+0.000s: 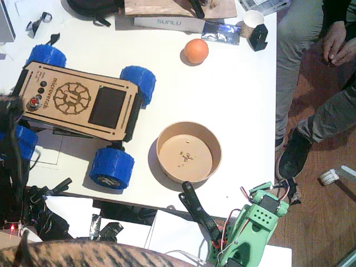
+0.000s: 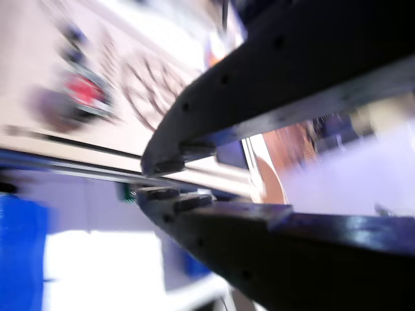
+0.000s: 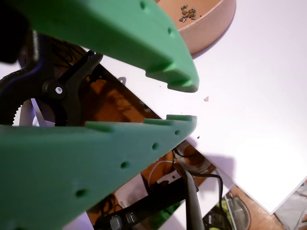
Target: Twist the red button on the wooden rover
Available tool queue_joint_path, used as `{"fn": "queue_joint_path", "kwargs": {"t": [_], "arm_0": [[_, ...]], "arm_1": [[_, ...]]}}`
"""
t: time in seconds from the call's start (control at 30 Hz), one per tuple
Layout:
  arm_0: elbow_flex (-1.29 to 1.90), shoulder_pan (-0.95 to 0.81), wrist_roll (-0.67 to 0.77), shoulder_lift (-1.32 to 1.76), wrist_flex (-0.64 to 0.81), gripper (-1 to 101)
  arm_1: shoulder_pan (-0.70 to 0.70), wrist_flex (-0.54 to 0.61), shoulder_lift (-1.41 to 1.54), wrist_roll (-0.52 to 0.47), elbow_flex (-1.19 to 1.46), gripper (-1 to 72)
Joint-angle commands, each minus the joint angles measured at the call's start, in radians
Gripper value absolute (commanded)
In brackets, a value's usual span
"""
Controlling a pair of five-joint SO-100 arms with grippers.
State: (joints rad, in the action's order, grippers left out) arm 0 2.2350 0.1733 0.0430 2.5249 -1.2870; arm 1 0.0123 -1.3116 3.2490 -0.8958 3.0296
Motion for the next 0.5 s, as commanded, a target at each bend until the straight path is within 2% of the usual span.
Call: {"fn": "queue_joint_path", "kwargs": {"t": [0.0,0.2,0.47], "arm_0": [[0.003,0.092,-0.003,0.179,-0.015,0],[0.000,0.215,-0.011,0.445,-0.080,0],[0.000,0.245,-0.012,0.718,-0.117,0]], "arm_1": [[0.002,-0.008,0.002,-0.011,-0.005,2.5],[0.002,-0.008,0.002,-0.011,-0.005,2.5],[0.002,-0.008,0.002,-0.011,-0.005,2.5]]}}
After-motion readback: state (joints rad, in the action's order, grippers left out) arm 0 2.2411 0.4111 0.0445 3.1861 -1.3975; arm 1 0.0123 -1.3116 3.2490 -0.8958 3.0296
